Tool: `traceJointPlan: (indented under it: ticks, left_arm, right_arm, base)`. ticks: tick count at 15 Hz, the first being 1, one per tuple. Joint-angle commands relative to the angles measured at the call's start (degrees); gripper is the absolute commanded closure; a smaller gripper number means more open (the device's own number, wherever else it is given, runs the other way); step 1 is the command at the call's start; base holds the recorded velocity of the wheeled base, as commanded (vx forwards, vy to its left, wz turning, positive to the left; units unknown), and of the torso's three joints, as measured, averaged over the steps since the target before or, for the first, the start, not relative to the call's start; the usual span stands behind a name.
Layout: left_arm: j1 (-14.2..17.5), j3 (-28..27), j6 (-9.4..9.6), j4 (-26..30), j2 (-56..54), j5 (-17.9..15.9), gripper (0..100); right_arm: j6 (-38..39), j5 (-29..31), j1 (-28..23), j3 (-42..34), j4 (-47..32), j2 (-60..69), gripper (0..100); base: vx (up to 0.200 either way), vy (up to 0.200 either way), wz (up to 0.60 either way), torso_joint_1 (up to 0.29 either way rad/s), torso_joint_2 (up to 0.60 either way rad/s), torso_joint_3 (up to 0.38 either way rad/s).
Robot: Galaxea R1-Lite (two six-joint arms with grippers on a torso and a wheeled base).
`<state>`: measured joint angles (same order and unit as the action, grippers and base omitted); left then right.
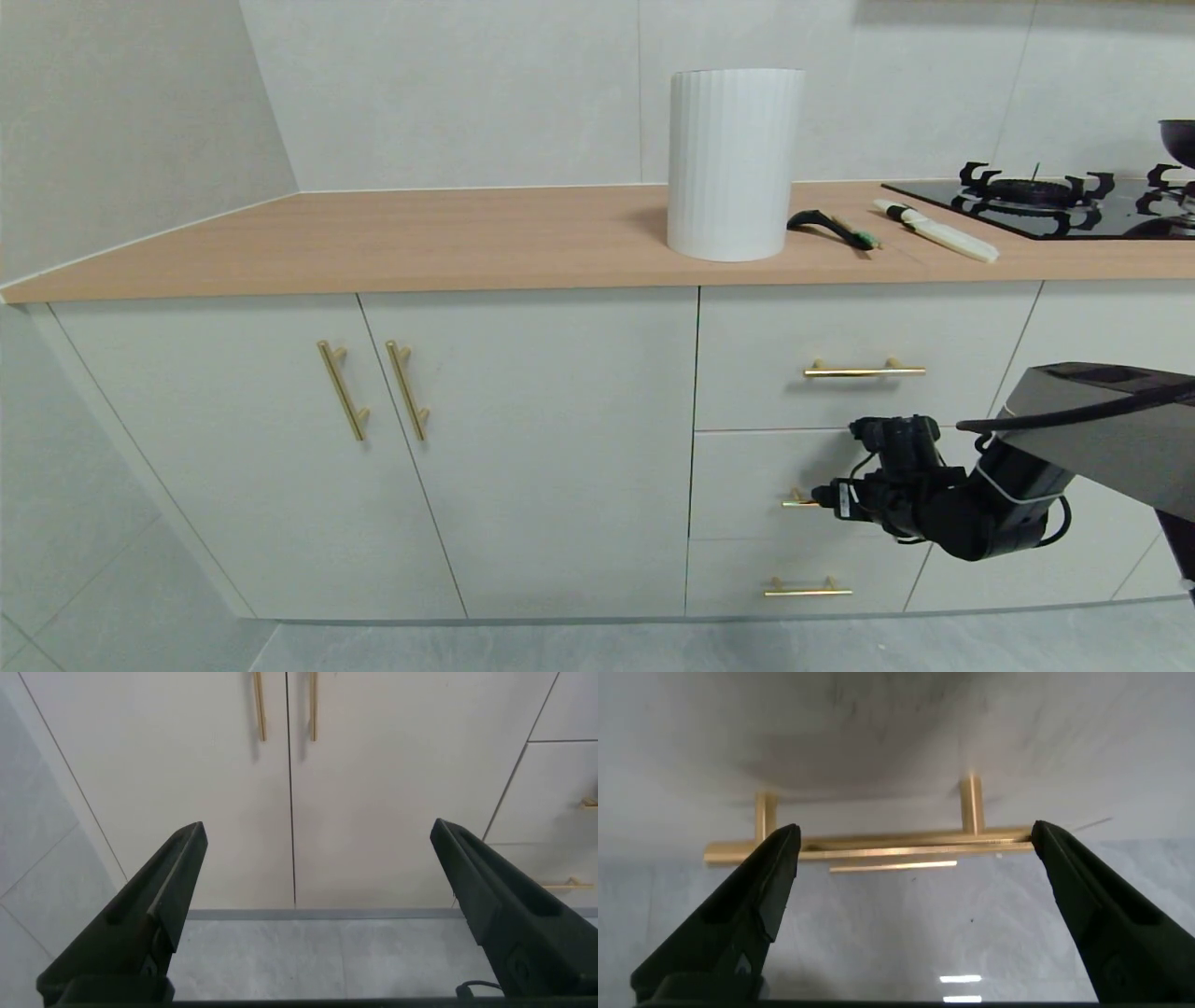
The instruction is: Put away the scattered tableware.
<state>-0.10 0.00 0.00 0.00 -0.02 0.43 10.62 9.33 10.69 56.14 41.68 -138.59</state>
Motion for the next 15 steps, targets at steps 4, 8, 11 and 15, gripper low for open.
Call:
traceJointPlan:
  ticks: [4,8,11,15]
  left_arm:
    - [0.01,0.0,0.0,0.0,0.02,0.01,0]
    - [0.01,0.0,0.0,0.0,0.02,0.01,0]
    - [0.01,0.0,0.0,0.0,0.02,0.01,0]
    - [0.01,0.0,0.0,0.0,0.02,0.01,0]
  right_arm:
    - [-0.16,1.22,-0.06,1.78,-0.02,-3.44,0]
    - [-0.33,1.22,0.03,1.61,-0.63,-3.52,0]
    - [-0.33,1.22,0.03,1.43,-0.63,-3.52,0]
    - [-0.95,1.31,0.21,-3.4,-1.34,1.13,0]
  base:
    - [0.0,0.0,0.0,0.0,0.0,0.0]
    - [0.0,0.0,0.0,0.0,0.0,0.0]
    - [0.0,0.0,0.0,0.0,0.0,0.0]
    - [0.0,0.0,0.0,0.0,0.0,0.0]
